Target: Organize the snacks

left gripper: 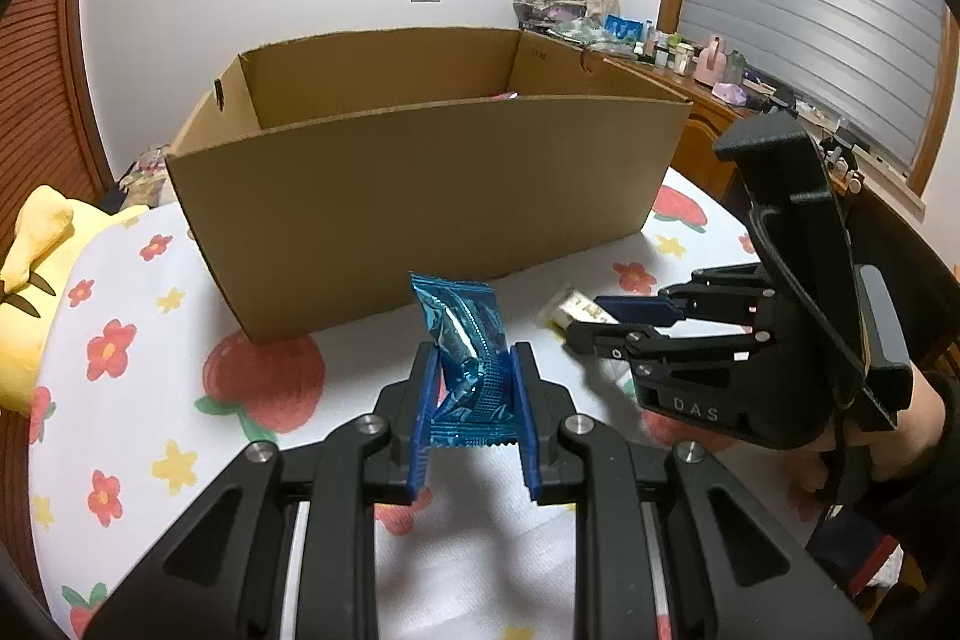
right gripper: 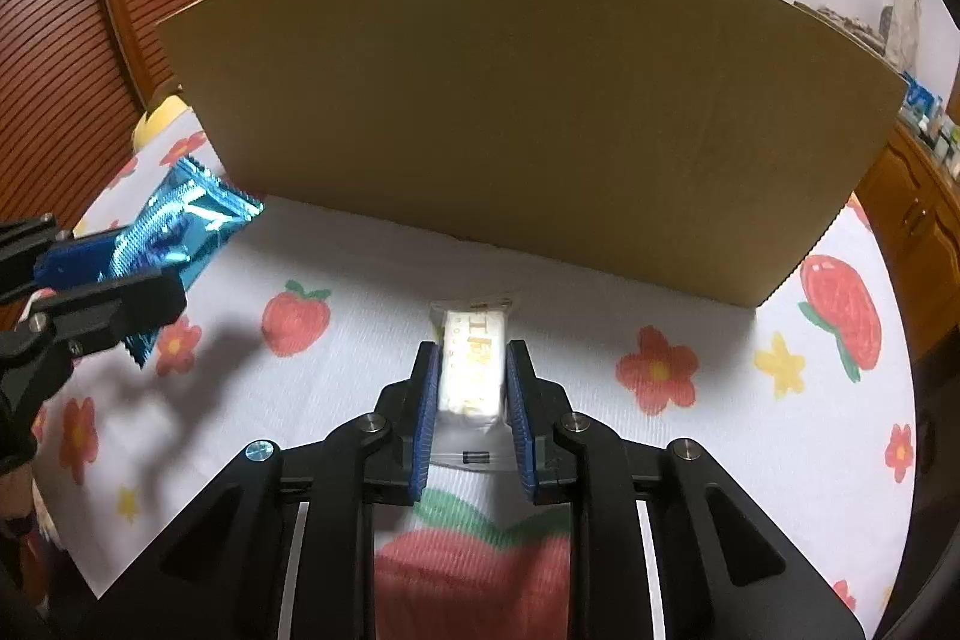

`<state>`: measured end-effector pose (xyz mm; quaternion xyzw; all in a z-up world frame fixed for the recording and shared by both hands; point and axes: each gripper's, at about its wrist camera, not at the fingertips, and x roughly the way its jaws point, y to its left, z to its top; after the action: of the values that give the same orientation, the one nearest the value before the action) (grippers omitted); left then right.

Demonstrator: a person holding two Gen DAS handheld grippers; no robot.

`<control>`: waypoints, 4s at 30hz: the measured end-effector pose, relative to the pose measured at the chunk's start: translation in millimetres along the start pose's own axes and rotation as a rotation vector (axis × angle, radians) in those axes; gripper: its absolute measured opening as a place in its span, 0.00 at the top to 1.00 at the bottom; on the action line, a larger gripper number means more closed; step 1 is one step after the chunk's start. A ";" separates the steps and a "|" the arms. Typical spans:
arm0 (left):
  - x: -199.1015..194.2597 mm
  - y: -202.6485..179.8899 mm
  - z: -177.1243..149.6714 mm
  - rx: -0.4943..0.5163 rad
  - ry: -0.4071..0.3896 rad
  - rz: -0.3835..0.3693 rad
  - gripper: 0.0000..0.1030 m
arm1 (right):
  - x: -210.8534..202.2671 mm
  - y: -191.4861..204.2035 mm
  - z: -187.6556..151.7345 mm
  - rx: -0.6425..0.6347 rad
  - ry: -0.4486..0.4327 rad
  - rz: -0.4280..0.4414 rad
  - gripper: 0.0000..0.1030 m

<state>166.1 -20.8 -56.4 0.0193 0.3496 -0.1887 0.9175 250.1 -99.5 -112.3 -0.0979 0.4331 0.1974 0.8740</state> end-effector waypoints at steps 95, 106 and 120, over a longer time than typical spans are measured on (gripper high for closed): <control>28.6 58.4 99.9 -0.055 -0.173 0.232 0.19 | -62.6 -45.4 91.7 0.010 -0.335 -0.037 0.22; 16.8 55.6 96.8 -0.085 -0.228 0.256 0.01 | -71.3 -49.0 90.4 0.054 -0.381 -0.071 0.00; -4.6 45.0 89.6 -0.091 -0.273 0.299 0.00 | -82.4 -44.4 83.8 0.057 -0.399 -0.100 0.00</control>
<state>235.9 7.5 9.9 0.0037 0.2233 -0.0354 0.9741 284.3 -132.4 4.0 -0.0534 0.2514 0.1568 0.9536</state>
